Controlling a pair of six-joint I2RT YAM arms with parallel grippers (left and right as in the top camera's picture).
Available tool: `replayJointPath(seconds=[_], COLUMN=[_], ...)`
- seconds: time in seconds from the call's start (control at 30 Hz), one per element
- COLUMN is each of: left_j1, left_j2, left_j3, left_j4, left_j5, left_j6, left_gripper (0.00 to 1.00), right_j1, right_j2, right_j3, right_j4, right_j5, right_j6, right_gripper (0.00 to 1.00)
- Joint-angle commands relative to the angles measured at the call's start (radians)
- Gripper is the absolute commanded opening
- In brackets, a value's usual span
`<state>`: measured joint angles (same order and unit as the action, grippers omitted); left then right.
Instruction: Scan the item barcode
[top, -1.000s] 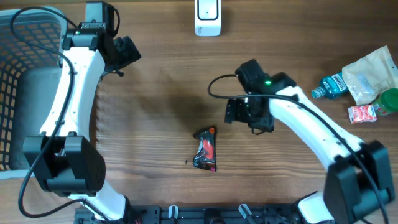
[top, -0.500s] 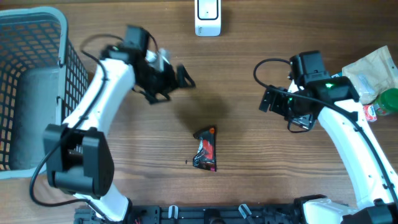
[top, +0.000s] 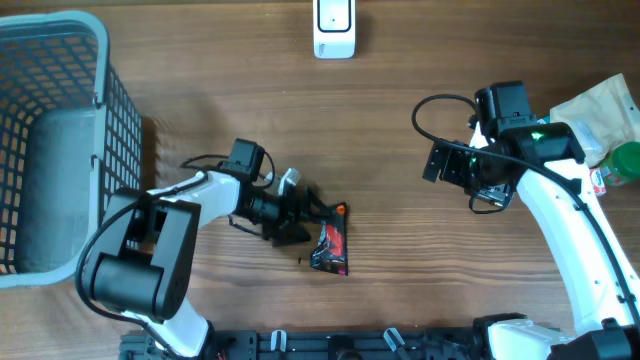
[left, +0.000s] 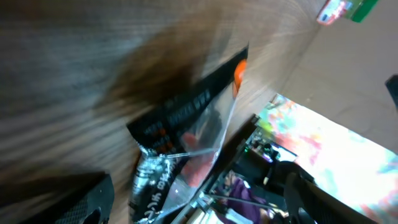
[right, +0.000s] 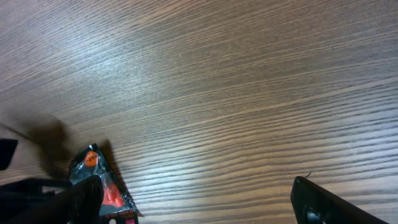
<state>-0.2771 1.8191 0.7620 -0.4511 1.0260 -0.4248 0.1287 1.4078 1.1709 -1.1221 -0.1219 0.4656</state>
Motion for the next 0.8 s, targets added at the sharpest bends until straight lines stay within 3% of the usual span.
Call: replayJointPath(seconds=[0.0, 0.17, 0.33, 0.57, 0.77], left_j1=[-0.031, -0.076, -0.12, -0.124, -0.119], left_j2=[0.0, 0.0, 0.0, -0.005, -0.076], left_j3=[-0.062, -0.066, -0.066, -0.061, -0.061], left_j4=[0.051, 0.098, 0.124, 0.122, 0.108], left_j5=[-0.004, -0.157, -0.398, -0.387, -0.389], left_j6=[-0.061, -0.142, -0.219, -0.253, -0.261], left_gripper=[0.79, 0.71, 0.71, 0.68, 0.75], right_j1=[-0.003, -0.003, -0.003, -0.003, -0.003], right_j2=[-0.003, -0.004, -0.003, -0.004, -0.003], right_j3=[0.0, 0.0, 0.0, 0.0, 0.0], right_j4=[-0.002, -0.002, -0.002, -0.001, 0.003], right_j5=[0.017, 0.017, 0.017, 0.017, 0.017], right_j6=[-0.017, -0.018, -0.018, -0.018, -0.018], right_gripper=[0.97, 0.96, 0.91, 0.89, 0.86])
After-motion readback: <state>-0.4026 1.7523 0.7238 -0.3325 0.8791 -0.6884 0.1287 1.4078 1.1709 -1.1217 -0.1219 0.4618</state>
